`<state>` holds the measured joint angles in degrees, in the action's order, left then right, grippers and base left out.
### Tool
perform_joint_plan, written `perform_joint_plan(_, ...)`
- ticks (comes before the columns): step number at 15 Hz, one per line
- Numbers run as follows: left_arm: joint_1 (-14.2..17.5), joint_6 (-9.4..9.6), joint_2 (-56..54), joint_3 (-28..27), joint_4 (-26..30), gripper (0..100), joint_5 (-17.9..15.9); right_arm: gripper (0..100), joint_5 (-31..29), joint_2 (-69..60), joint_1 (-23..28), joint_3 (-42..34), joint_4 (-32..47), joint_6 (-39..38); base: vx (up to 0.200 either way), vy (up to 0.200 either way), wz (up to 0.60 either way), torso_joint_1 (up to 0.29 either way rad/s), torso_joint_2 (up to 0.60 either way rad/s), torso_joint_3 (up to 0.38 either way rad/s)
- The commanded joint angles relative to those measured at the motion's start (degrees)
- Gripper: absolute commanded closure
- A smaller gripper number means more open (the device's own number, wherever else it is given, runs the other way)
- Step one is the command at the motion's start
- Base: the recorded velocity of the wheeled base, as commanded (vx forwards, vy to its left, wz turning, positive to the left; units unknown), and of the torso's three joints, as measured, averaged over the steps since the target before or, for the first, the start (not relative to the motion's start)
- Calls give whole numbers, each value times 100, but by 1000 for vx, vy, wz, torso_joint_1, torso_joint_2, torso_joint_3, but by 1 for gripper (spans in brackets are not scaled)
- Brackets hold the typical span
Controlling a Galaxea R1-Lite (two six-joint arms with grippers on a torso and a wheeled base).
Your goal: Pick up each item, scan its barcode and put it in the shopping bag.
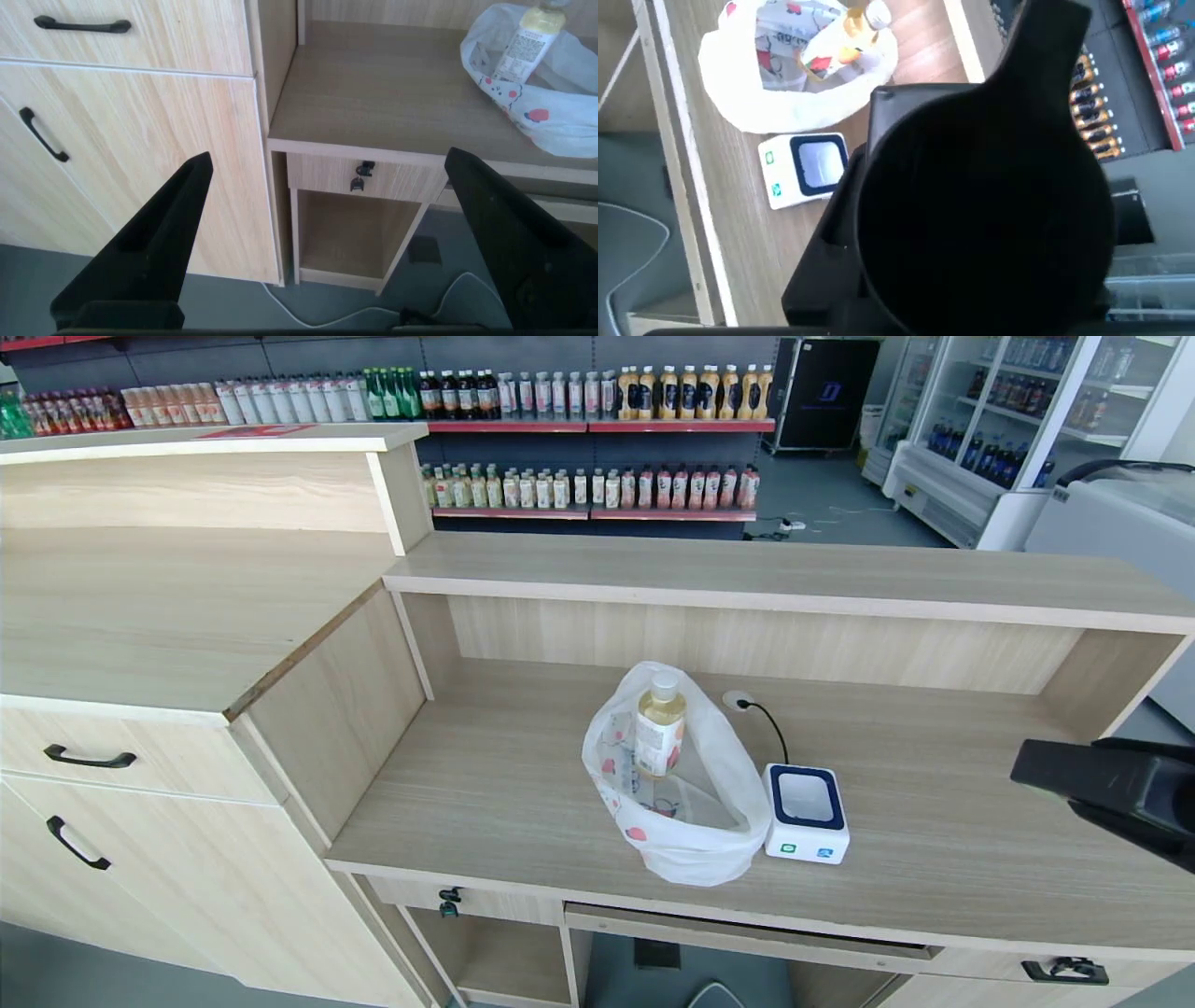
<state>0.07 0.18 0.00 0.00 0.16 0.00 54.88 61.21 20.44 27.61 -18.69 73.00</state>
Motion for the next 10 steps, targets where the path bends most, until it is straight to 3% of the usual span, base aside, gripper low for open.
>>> perform_joint_plan(1, 1, -1, 9, 0, 2, 0, 0, 100, 5, -39, 100, 16, 6, -629, 0, 0, 600, 2, 2, 2)
perform_joint_plan(4, 1, -1, 9, 0, 2, 0, 0, 100, -311, -153, 109, 192, -21, -2220, 0, 0, 600, 5, 4, 1)
perform_joint_plan(5, 1, -1, 9, 0, 2, 0, 0, 100, -988, -65, 65, 464, -65, -3248, 0, 0, 600, 2, 2, 7)
perform_joint_plan(6, 1, -1, 9, 0, -7, 0, 0, 100, -1208, 102, -49, 667, -82, -4276, 0, 0, 600, 7, 7, 2)
perform_joint_plan(7, 1, -1, 9, 0, 2, 0, 0, 100, -1384, 480, -181, 965, -91, -5489, 0, 0, 0, 0, 0, 0)
perform_joint_plan(8, 1, -1, 9, 0, 2, 0, 0, 100, -1691, 875, -164, 1168, -82, -6113, 0, 0, 0, 0, 0, 0)
perform_joint_plan(10, 1, -1, 9, 0, 2, 0, 0, 100, -2412, 1886, -14, 1466, -65, -6649, 0, 0, 0, 0, 0, 0)
